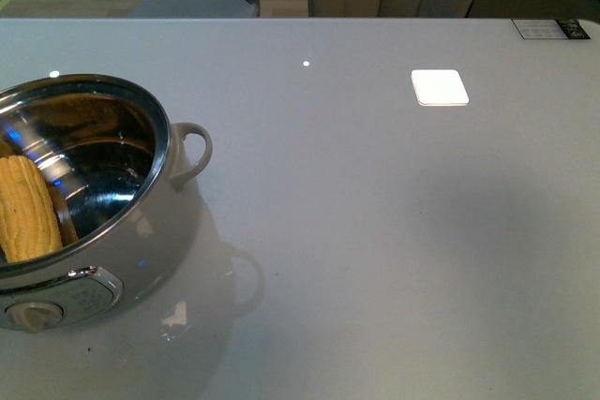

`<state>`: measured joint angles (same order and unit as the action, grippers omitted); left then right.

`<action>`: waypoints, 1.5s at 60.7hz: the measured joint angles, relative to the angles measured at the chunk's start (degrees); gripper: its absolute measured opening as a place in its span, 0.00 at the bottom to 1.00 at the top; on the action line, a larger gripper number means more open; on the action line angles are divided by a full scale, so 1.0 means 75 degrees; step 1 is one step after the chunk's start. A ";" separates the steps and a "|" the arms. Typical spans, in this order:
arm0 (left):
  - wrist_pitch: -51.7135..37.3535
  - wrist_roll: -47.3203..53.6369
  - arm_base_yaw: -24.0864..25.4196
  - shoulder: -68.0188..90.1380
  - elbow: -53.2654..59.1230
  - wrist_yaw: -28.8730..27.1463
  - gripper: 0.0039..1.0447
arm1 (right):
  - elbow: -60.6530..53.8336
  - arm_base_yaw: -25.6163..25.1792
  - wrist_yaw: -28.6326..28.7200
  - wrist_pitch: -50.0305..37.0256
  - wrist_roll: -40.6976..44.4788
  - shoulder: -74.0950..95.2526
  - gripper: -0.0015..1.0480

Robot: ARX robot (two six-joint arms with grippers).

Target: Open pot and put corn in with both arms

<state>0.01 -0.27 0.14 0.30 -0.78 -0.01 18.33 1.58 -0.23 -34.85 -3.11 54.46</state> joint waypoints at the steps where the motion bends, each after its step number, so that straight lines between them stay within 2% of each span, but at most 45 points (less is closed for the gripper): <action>1: 0.0000 0.0000 0.0000 0.0000 0.0000 0.0000 0.94 | -0.0047 -0.0026 0.0003 -0.0050 0.0026 -0.0052 0.56; 21: 0.0000 0.0000 0.0000 0.0000 0.0000 0.0000 0.94 | -0.1253 -0.0198 0.0017 -0.0058 0.0356 -0.1311 0.02; 56: 0.0000 0.0000 0.0000 0.0000 0.0000 0.0000 0.94 | -0.2139 -0.0201 0.0020 0.1265 0.0370 -0.3506 0.02; 61: 0.0000 0.0000 0.0000 0.0000 0.0000 0.0000 0.94 | -0.2311 -0.0198 0.0012 0.1148 0.0376 -0.3719 0.02; 91: 0.0000 0.0003 0.0000 0.0000 0.0000 0.0000 0.94 | -0.2311 -0.0201 0.0026 0.2722 0.0373 -0.5333 0.02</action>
<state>0.01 -0.25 0.14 0.30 -0.78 -0.01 0.99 0.08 -0.03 -14.44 -0.32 14.46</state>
